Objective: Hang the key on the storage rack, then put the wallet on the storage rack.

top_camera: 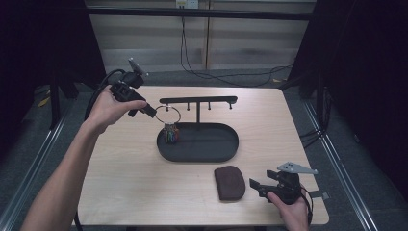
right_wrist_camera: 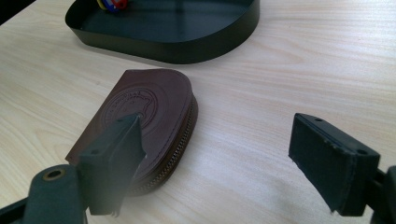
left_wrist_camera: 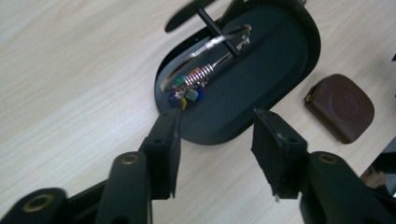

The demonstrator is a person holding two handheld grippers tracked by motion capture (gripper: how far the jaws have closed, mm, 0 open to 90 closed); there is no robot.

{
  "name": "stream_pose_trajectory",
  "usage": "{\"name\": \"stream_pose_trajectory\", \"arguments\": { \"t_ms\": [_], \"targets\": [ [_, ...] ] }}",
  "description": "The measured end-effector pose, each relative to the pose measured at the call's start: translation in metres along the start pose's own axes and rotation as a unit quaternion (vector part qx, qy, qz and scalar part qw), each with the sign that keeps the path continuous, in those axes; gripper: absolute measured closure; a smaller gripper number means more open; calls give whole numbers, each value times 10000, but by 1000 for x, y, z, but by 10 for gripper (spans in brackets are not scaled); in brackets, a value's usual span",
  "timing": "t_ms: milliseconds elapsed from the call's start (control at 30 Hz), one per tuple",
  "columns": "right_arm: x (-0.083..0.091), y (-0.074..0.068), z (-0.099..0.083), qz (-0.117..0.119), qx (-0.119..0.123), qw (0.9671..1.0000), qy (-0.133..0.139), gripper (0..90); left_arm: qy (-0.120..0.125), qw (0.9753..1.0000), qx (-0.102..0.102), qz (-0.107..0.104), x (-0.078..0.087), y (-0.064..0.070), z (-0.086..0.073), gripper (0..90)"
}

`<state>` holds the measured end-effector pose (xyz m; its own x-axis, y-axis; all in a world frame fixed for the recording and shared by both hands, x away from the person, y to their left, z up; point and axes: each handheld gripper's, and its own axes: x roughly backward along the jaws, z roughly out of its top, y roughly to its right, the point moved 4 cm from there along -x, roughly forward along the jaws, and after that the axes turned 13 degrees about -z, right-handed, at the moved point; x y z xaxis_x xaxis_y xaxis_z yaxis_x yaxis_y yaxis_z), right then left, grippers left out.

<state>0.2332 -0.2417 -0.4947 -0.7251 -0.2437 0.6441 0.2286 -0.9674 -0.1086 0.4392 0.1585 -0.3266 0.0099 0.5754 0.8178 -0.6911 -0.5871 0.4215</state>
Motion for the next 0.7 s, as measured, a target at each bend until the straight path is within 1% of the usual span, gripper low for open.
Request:
{"name": "stream_pose_trajectory", "arguments": {
  "t_ms": [133,233,267,300,333,367,400,433,467,533,667,700],
  "targets": [
    [0,0,0,-18,-13,10000,3,174,171,9998,-52,-60,-2,3,-8,467],
    [0,2,0,-22,-40,10000,-14,174,296,9994,-155,-65,-4,7,-15,433],
    [-1,2,1,-32,-44,10000,-11,174,337,9991,-235,-95,-5,9,-18,425],
    [-1,3,1,-33,-53,10000,-1,175,407,9987,-254,-153,-6,11,-22,420],
    [-1,3,0,-20,-65,10000,2,175,396,9986,-284,-187,-8,13,-25,417],
    [-1,3,0,-26,-67,10000,-9,176,370,9987,-316,-126,-9,14,-29,407],
    [-1,3,0,-29,-68,10000,-21,177,377,9988,-318,-67,-11,15,-32,388],
    [-2,3,0,-29,-62,10000,-17,177,383,9987,-341,-68,-11,15,-34,370],
    [-1,3,0,-30,-62,10000,-17,177,476,9984,-302,-102,-12,16,-37,368],
    [-1,1,0,-32,-43,10000,-40,178,542,9981,-266,-143,-14,17,-43,347],
    [-2,-1,0,-17,-25,10000,-41,178,688,9970,-323,-174,-20,16,-53,313],
    [-3,-1,0,-23,-10,10000,-50,178,752,9963,-344,-227,-21,16,-56,304]
  ]
}}
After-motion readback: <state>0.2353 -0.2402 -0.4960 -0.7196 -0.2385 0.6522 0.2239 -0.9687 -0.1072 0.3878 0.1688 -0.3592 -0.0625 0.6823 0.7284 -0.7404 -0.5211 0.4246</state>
